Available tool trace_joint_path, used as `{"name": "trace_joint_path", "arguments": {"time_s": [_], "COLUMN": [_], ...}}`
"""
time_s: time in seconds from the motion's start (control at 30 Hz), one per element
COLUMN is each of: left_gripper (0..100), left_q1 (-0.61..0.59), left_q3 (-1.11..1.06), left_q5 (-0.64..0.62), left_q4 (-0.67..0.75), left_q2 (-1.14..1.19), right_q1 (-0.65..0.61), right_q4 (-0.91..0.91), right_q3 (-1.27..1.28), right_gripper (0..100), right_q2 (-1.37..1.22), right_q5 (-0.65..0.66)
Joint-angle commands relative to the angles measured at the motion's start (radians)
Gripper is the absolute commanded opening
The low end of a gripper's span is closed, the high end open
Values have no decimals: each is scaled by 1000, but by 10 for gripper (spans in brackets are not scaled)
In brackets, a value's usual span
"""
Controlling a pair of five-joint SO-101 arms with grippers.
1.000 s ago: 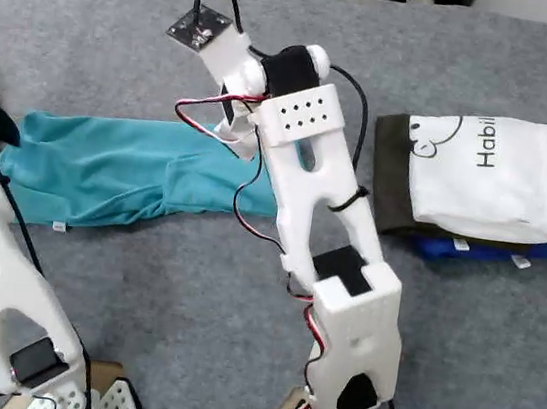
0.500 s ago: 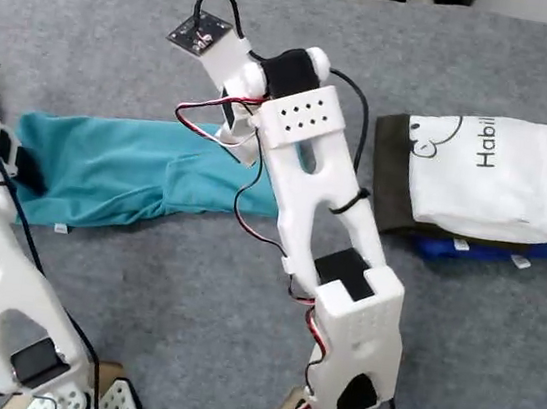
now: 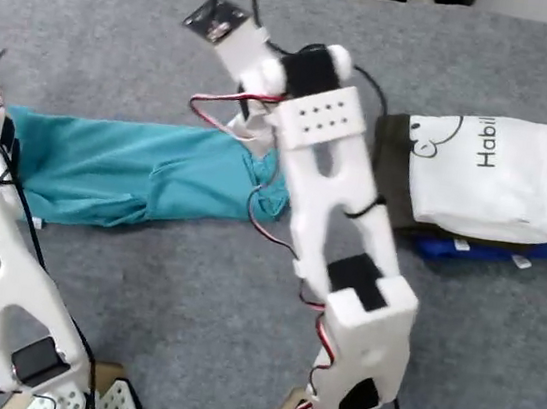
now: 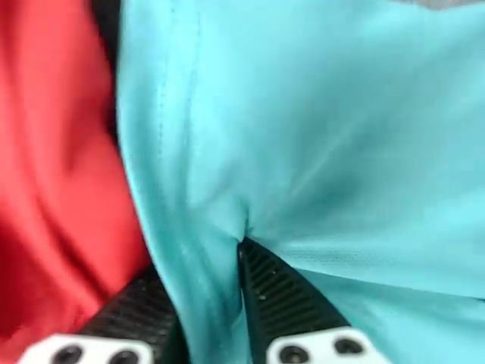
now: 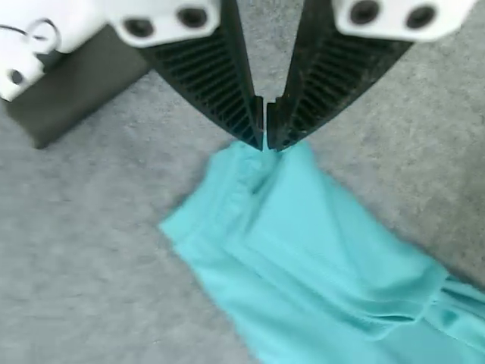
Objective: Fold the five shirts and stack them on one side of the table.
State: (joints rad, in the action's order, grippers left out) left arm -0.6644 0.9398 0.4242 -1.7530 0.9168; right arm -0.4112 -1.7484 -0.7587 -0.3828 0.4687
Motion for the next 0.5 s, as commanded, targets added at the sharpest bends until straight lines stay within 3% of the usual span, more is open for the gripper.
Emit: {"name": "trace_joint_path", "arguments": {"time_s": [0.0, 0.3, 0.47], "left_gripper": [27, 29, 29], "left_q1": [74, 397, 585], "left_q3": [-15, -424, -507], "left_q5": [-9, -17, -94], "left_q4": [-9, -8, -5], "left_q2": [-198, -605, -721], "right_q1": [69, 278, 342], "right_q4": [32, 12, 18], "right_q3": [-53, -154, -154], "right_gripper": [18, 18, 18], "right_q2": [105, 239, 269], "right_q5": [-6, -6, 0]}}
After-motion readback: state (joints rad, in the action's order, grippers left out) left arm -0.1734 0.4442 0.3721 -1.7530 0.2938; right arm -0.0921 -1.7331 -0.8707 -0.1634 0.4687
